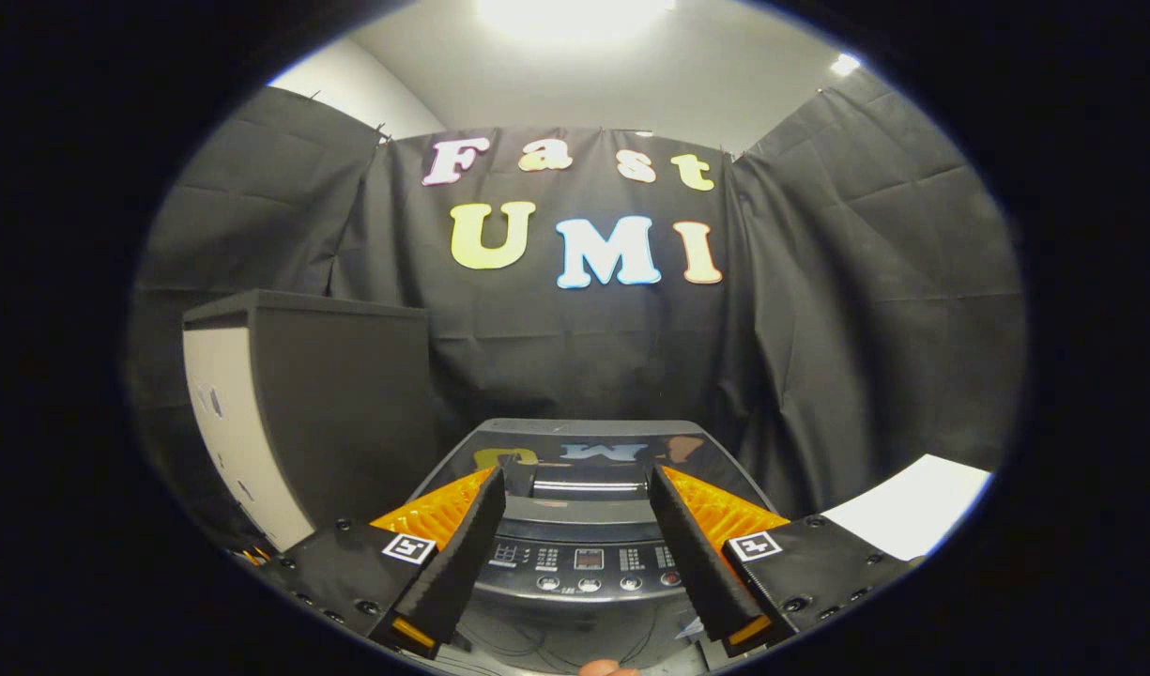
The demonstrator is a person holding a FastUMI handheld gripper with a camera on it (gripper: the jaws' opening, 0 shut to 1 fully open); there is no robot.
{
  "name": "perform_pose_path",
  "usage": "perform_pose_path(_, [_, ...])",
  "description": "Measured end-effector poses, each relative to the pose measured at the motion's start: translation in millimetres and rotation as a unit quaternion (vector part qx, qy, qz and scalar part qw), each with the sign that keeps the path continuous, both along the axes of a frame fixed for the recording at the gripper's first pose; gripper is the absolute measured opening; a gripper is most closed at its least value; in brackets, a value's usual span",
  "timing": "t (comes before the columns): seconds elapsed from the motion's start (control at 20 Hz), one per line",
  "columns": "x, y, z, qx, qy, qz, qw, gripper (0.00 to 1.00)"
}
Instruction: Put the clothes into the washing machine and then close the washing machine lid.
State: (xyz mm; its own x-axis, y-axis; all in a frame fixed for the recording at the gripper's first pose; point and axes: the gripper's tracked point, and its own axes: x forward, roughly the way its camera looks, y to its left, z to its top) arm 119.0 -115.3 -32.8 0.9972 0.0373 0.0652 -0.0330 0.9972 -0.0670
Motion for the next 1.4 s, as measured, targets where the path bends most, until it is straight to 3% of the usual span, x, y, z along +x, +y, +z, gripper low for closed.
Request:
perform_pose_path(0.3, [-84, 18, -10, 0.031, -0.007, 0.005, 0.999, 0.97])
perform_pose_path(0.65, [-147, 30, -36, 0.027, 0.002, 0.021, 0.999, 0.97])
perform_pose_path(1.0, [-183, 30, -44, 0.033, -0.004, 0.036, 0.999, 0.97])
perform_pose_path(1.4, [-184, 26, -42, 0.037, -0.003, 0.033, 0.999, 0.97])
